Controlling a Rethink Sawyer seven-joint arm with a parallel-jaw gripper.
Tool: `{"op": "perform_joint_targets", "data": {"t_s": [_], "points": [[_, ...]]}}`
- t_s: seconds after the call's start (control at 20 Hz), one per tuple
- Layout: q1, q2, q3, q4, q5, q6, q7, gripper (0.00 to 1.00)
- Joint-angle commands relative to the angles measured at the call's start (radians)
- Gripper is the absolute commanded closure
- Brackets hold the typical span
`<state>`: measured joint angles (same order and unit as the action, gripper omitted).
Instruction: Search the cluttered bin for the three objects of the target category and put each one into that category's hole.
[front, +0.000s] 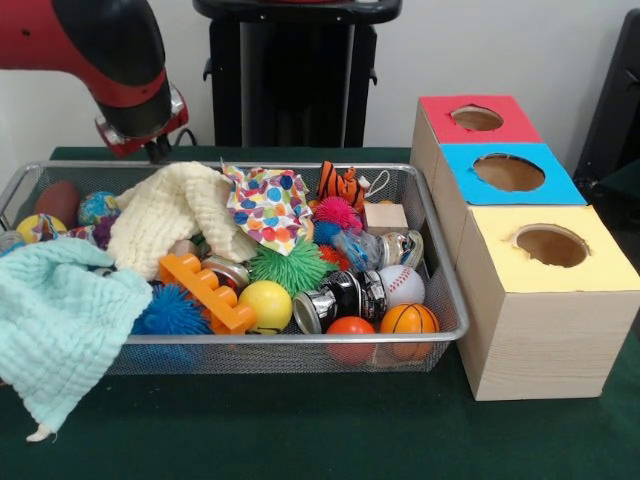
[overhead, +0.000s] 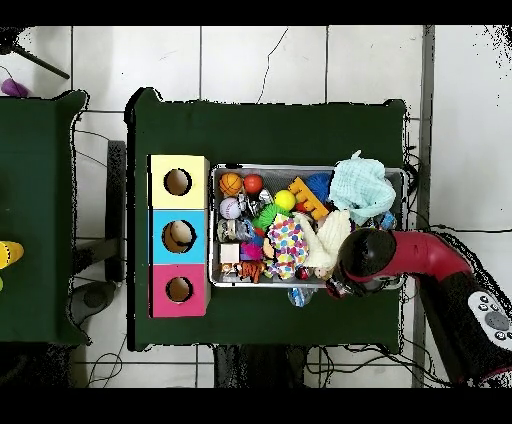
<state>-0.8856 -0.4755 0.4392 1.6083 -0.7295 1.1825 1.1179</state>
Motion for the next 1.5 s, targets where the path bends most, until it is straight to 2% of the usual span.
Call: {"op": "perform_joint_targets", "data": {"t_s": [0.05, 0.4, 0.7, 0.8, 1.05, 1.15, 1.2, 1.3, 1.4, 1.5], "points": [[0.006, -0.029, 0.193, -0.225, -0.064, -0.121, -0.378, 1.0], [0.011, -0.067, 0.215, -0.207, -0.105, -0.125, -0.396, 1.0], [-0.033, -0.019, 0.204, -0.152, -0.1, -0.194, -0.333, 1.0], [-0.07, 0.004, 0.205, -0.118, -0.088, -0.24, -0.314, 1.0], [-0.097, 0.033, 0.14, -0.022, -0.11, -0.292, -0.218, 1.0], [-0.139, 0.036, 0.143, 0.074, -0.097, -0.393, -0.148, 1.0], [-0.179, 0.024, 0.167, 0.142, -0.081, -0.462, -0.125, 1.0], [-0.217, -0.059, 0.176, 0.272, -0.063, -0.541, -0.05, 1.0], [-0.212, -0.196, 0.159, 0.385, -0.044, -0.565, 0.027, 1.0], [-0.211, -0.305, 0.148, 0.464, 0.003, -0.537, 0.053, 1.0]]}}
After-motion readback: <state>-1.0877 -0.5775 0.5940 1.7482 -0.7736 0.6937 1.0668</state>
